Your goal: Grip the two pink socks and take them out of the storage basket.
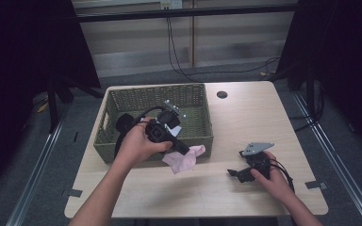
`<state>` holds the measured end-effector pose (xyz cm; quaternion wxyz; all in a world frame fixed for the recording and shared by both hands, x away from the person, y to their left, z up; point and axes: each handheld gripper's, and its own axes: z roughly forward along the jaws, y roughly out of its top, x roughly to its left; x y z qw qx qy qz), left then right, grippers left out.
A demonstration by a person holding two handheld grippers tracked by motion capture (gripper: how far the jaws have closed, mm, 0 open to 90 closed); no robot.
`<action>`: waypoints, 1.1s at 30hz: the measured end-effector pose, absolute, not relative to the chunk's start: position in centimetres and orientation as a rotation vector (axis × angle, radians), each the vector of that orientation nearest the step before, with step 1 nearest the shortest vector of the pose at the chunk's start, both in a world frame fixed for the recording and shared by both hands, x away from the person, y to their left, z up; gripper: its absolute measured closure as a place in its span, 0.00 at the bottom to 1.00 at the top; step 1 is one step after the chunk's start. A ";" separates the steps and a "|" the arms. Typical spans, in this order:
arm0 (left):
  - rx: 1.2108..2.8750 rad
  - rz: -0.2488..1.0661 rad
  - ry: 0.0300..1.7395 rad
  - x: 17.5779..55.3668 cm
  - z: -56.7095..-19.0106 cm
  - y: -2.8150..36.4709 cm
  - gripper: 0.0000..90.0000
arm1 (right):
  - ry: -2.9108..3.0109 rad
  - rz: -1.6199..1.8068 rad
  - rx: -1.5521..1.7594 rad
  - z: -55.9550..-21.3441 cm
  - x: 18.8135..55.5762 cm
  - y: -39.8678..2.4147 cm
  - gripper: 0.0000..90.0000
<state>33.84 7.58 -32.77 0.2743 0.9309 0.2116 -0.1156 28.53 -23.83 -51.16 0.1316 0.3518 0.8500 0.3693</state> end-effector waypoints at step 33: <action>2.451 -0.014 0.916 42.8 -36.7 15.0 0.44 | 2.469 1.070 1.017 -51.2 28.5 -23.8 0.12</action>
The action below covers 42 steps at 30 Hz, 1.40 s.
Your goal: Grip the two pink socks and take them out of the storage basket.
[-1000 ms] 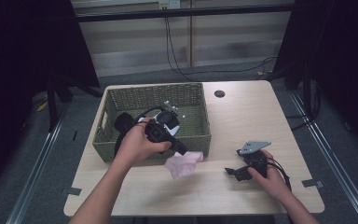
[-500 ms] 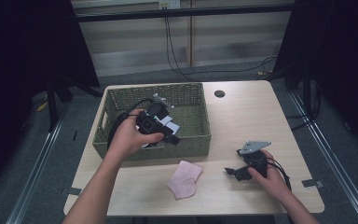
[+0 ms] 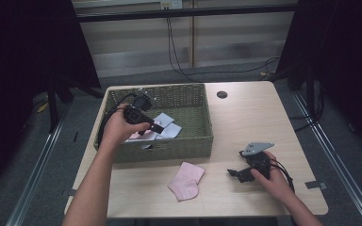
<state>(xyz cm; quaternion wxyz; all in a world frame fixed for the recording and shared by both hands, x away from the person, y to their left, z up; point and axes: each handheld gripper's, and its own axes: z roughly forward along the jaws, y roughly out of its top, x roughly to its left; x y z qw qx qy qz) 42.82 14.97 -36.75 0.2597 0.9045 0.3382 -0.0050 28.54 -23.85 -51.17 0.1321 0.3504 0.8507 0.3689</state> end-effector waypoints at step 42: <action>2.463 0.019 1.190 47.8 -41.1 17.3 0.88 | 2.467 1.072 1.021 -51.2 28.5 -23.8 0.12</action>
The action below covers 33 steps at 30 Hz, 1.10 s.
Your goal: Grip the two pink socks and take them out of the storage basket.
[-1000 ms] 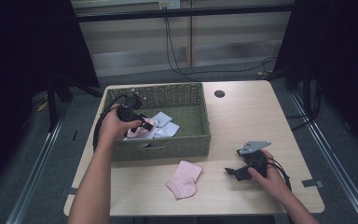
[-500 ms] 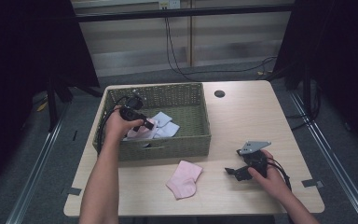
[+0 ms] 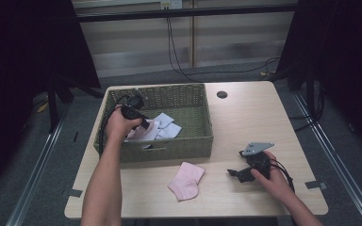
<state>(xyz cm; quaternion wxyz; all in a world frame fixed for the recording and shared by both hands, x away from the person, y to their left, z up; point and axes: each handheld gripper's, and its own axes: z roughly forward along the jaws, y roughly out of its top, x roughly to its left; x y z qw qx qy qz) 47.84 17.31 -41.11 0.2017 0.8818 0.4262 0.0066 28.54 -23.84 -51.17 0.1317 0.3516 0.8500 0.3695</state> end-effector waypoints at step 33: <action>2.402 -0.163 0.993 43.6 -31.8 15.5 0.88 | 2.465 1.073 1.017 -51.2 28.6 -23.8 0.12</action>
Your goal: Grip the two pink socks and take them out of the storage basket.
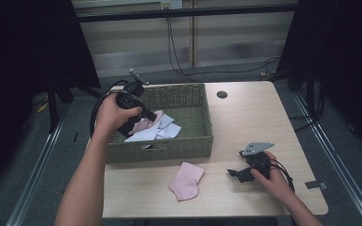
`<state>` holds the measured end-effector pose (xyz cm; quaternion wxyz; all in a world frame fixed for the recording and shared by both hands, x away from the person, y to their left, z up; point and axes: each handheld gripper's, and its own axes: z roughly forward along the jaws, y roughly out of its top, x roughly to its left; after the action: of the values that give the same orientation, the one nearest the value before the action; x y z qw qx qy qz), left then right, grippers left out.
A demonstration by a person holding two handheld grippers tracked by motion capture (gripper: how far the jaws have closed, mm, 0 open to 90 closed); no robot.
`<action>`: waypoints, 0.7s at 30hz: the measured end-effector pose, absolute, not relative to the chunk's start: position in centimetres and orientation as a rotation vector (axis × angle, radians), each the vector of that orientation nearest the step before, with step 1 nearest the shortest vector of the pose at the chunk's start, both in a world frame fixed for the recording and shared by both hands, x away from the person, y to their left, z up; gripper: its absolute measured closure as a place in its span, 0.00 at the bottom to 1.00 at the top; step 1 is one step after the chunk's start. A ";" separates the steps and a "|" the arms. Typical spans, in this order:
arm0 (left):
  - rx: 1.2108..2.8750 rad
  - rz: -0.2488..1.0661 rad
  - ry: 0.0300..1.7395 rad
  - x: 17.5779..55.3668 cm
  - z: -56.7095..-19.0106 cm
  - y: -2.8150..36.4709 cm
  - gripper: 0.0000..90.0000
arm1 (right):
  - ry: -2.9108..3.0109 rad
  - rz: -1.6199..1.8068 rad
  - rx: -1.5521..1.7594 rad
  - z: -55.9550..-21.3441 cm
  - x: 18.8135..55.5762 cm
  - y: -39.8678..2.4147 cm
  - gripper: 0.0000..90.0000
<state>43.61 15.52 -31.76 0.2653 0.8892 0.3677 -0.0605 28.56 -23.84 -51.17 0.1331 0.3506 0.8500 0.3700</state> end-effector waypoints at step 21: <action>2.429 -0.192 0.847 40.5 -29.5 13.3 0.88 | 2.465 1.073 1.017 -51.2 28.6 -23.8 0.12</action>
<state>40.46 13.31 -29.46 0.2775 0.9046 0.3154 -0.0715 28.56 -23.84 -51.17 0.1331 0.3506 0.8500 0.3699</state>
